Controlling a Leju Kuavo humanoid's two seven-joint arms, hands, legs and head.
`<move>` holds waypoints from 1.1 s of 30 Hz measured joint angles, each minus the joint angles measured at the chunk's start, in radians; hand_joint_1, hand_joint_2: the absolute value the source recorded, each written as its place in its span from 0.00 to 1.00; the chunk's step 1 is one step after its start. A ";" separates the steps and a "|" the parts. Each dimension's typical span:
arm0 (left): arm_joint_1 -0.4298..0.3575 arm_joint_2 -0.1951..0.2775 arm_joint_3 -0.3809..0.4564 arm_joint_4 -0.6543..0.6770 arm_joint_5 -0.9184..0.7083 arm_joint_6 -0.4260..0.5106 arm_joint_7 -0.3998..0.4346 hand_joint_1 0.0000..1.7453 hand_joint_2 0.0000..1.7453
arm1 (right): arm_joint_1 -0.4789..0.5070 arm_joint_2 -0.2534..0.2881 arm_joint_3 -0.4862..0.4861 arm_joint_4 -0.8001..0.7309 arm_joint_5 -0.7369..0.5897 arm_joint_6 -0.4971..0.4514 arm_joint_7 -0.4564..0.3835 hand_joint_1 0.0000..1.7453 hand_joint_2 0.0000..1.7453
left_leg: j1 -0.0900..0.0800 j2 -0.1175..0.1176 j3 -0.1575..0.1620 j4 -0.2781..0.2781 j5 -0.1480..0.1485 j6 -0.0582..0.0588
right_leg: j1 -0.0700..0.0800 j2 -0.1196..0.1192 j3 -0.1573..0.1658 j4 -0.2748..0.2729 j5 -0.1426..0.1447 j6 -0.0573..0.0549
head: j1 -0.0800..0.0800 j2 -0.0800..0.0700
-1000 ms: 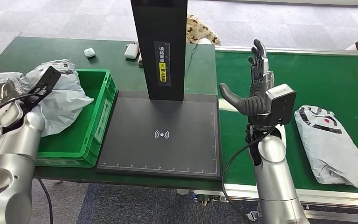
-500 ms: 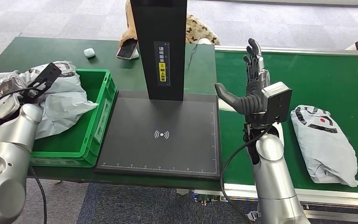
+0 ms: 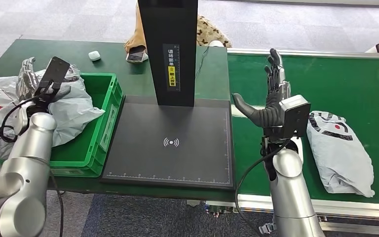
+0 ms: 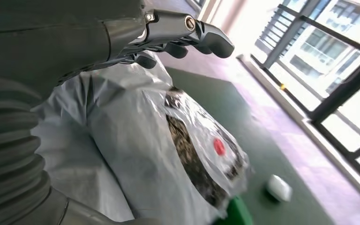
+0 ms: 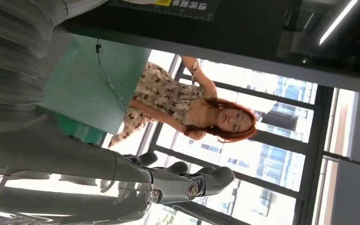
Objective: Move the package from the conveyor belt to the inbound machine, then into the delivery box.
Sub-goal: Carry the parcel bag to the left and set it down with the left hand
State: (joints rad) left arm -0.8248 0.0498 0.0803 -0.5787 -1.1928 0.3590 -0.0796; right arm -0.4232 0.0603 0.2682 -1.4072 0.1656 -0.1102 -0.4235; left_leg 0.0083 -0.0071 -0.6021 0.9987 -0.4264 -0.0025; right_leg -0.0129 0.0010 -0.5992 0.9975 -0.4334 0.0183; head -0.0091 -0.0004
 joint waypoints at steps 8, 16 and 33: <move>0.306 -0.080 -0.091 -0.451 0.412 -0.092 -0.147 0.00 0.00 | 0.048 0.000 -0.042 -0.031 0.027 0.000 -0.015 0.00 1.00 | 0.000 0.001 0.000 0.000 -0.002 0.000 | 0.000 0.001 0.000 -0.001 -0.001 0.001 | 0.000 0.000; 0.485 -0.129 -0.188 -0.734 0.735 -0.201 -0.335 0.00 0.00 | 0.049 -0.002 -0.048 -0.032 0.026 0.011 -0.017 0.00 1.00 | 0.000 0.001 0.000 0.000 -0.002 0.001 | 0.000 0.000 0.000 -0.001 -0.001 0.001 | 0.000 0.000; 0.602 -0.207 -0.329 -0.783 1.291 -0.512 -0.348 0.00 1.00 | 0.071 0.026 0.018 0.072 -0.062 0.093 0.134 0.00 1.00 | 0.000 0.000 0.000 0.000 -0.003 0.001 | 0.000 0.000 0.000 -0.001 -0.002 0.001 | 0.000 0.000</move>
State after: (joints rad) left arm -0.2226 -0.1571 -0.2486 -1.3613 0.0983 -0.1530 -0.4274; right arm -0.3521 0.0861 0.2866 -1.3354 0.1036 -0.0174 -0.2899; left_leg 0.0083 -0.0068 -0.6024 0.9985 -0.4291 -0.0014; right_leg -0.0128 0.0007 -0.5990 0.9966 -0.4351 0.0193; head -0.0092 -0.0004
